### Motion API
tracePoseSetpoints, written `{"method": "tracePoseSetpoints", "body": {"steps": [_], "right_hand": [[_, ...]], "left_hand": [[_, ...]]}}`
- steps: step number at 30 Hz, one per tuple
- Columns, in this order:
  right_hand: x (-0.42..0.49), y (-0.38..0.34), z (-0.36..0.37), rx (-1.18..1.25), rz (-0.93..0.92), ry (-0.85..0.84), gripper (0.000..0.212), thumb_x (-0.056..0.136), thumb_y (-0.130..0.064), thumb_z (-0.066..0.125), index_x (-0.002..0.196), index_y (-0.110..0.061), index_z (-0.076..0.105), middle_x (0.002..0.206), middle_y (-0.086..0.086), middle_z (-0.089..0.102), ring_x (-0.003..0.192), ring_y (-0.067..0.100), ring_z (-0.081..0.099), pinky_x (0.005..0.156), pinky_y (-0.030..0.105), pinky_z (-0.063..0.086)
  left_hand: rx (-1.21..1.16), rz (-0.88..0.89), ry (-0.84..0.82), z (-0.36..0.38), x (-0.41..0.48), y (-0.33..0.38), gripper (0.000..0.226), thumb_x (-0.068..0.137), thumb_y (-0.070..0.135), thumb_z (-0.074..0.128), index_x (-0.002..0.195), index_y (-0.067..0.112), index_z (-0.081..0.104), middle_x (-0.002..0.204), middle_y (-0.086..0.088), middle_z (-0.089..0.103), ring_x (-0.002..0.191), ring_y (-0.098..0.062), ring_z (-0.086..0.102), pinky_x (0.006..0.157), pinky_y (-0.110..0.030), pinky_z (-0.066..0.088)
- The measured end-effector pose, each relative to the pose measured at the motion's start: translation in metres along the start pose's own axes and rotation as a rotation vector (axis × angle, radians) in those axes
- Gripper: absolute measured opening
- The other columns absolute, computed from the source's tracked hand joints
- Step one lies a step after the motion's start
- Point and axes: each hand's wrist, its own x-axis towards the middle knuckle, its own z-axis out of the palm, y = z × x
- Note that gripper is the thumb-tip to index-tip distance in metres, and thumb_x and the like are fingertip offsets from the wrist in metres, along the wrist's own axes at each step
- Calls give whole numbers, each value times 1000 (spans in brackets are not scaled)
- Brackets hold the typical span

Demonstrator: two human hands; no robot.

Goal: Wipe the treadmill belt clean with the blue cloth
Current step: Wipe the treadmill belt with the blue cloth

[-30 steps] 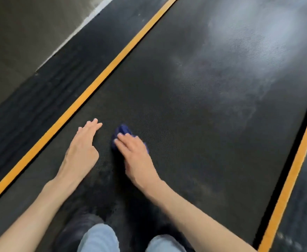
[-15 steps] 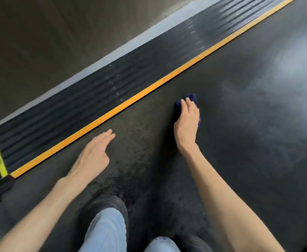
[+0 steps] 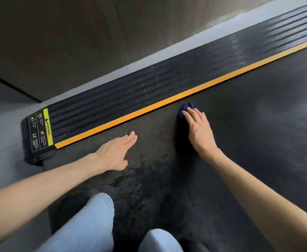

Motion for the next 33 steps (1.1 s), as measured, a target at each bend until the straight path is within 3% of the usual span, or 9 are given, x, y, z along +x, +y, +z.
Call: {"method": "tracePoseSetpoints", "body": {"steps": [3, 6, 11, 14, 20, 23, 26, 30, 33], "right_hand": [[8, 19, -10, -3, 37, -24, 71, 73, 12, 53, 140, -6, 39, 148, 16, 34, 140, 32, 24, 117, 43, 11], [10, 13, -6, 6, 82, 5, 74, 71, 15, 54, 140, -6, 39, 148, 16, 34, 140, 32, 22, 118, 44, 9], [5, 6, 11, 1, 168, 96, 73, 72, 16, 52, 140, -6, 39, 146, 14, 36, 140, 33, 22, 117, 45, 7], [6, 6, 14, 8, 170, 129, 71, 70, 17, 51, 137, -4, 42, 143, 15, 41, 137, 34, 27, 117, 46, 11], [8, 9, 18, 40, 174, 214, 61, 72, 11, 52, 131, -4, 51, 134, 16, 49, 125, 37, 41, 108, 47, 33], [8, 4, 17, 23, 200, 212, 62, 72, 13, 51, 132, -3, 49, 136, 17, 48, 126, 37, 40, 110, 43, 30], [11, -1, 11, 16, 209, 155, 56, 82, 9, 47, 137, -3, 43, 141, 16, 42, 130, 35, 34, 113, 28, 18], [17, -28, 11, -61, 382, 73, 54, 89, 5, 39, 143, -2, 33, 149, 17, 31, 136, 34, 26, 113, 39, 22], [18, -72, 17, -111, 539, 8, 56, 92, 4, 34, 147, -3, 21, 154, 16, 20, 139, 32, 20, 115, 35, 16]], "left_hand": [[87, 71, -38, 0, 6, -14, 99, 83, 39, 63, 147, 20, -10, 156, 3, -13, 143, -14, 11, 116, -37, 10], [86, 82, -72, -4, 7, -19, 103, 80, 35, 68, 148, 21, -7, 156, 5, -10, 142, -15, 16, 118, -38, 11], [71, 113, -162, -19, 16, -26, 93, 85, 20, 64, 148, 25, -5, 156, 12, -6, 133, -19, 31, 100, -37, 42], [75, 100, -127, -19, 14, -23, 89, 86, 19, 60, 149, 23, -3, 156, 11, -5, 132, -18, 30, 95, -36, 46], [8, 45, 33, 5, 8, -11, 84, 89, 37, 56, 149, 21, -1, 156, 8, -6, 139, -15, 18, 102, -36, 42], [-17, 43, 110, 16, 8, -11, 88, 87, 39, 58, 148, 21, -3, 156, 7, -10, 142, -15, 11, 105, -34, 36], [-18, 73, 134, 15, 9, -14, 89, 86, 40, 59, 148, 19, -1, 157, 5, -5, 142, -16, 13, 104, -34, 36], [-32, 108, 152, 19, 13, -23, 88, 86, 42, 59, 149, 20, 1, 157, 5, -2, 141, -18, 16, 105, -34, 34], [-171, 152, 161, 21, 8, -30, 85, 86, 30, 61, 149, 24, 4, 156, 8, -1, 142, -15, 15, 109, -36, 28]]}}
